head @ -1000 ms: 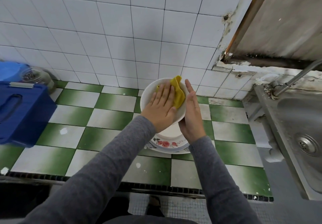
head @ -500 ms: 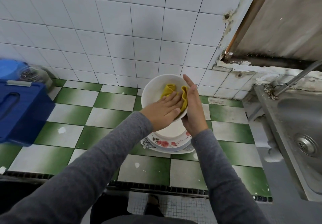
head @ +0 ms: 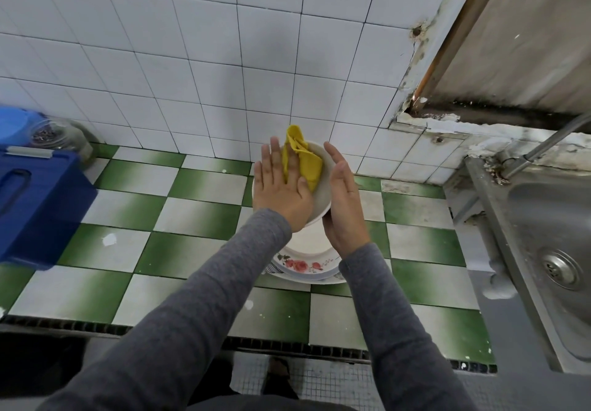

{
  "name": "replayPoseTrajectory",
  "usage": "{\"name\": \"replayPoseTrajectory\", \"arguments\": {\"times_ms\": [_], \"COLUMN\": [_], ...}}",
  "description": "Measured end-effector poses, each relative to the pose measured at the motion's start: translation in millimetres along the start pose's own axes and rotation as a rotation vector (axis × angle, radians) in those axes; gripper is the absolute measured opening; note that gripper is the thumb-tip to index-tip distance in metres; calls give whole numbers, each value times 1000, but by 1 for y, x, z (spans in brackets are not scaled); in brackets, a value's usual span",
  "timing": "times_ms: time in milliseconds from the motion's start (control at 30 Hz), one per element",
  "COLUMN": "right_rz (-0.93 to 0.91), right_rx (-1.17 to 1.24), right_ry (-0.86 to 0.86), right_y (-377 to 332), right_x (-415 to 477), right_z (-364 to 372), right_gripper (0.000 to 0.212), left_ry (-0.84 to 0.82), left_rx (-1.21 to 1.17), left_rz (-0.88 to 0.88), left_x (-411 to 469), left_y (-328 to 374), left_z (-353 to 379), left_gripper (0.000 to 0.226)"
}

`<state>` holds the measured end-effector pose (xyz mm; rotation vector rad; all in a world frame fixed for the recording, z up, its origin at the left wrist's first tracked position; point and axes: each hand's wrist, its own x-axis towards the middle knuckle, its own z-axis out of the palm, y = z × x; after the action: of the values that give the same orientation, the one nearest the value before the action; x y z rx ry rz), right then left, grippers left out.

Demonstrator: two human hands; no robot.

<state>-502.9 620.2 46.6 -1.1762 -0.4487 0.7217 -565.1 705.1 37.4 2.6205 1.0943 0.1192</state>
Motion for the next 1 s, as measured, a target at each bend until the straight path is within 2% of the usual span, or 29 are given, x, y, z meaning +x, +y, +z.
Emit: {"name": "replayPoseTrajectory", "arguments": {"times_ms": [100,233,300,533,700,767,900,1000], "right_rz": [1,-13,-15,-14,-117,-163,-223,-283], "right_rx": [1,3,-10,-20,-119,-140,-258,-381], "right_ry": [2,3,0,-49,10,47,144,153], "right_y": [0,-4,-6,-10,-14,-14,-15,-18], "right_x": [0,1,2,3,4,6,8,9], "right_z": [1,-5,-6,-4,6,7,3,-3], "right_gripper": [37,37,38,43,37,31,29,29], "left_ry": [22,22,-13,-123,-121,-157,-235,-353], "left_rx": [-9,36,75,135,93,60,-24,-171], "left_rz": [148,404,464,477,248,207,275,333], "left_x": [-1,-8,-7,8,6,5,0,-10], "left_y": [-3,-18,-22,-17,-9,-5,-4,-7], "left_z": [-1,-8,-12,-15,-12,-15,-25,-28], "left_gripper": [72,67,67,61,57,57,55,50]}}
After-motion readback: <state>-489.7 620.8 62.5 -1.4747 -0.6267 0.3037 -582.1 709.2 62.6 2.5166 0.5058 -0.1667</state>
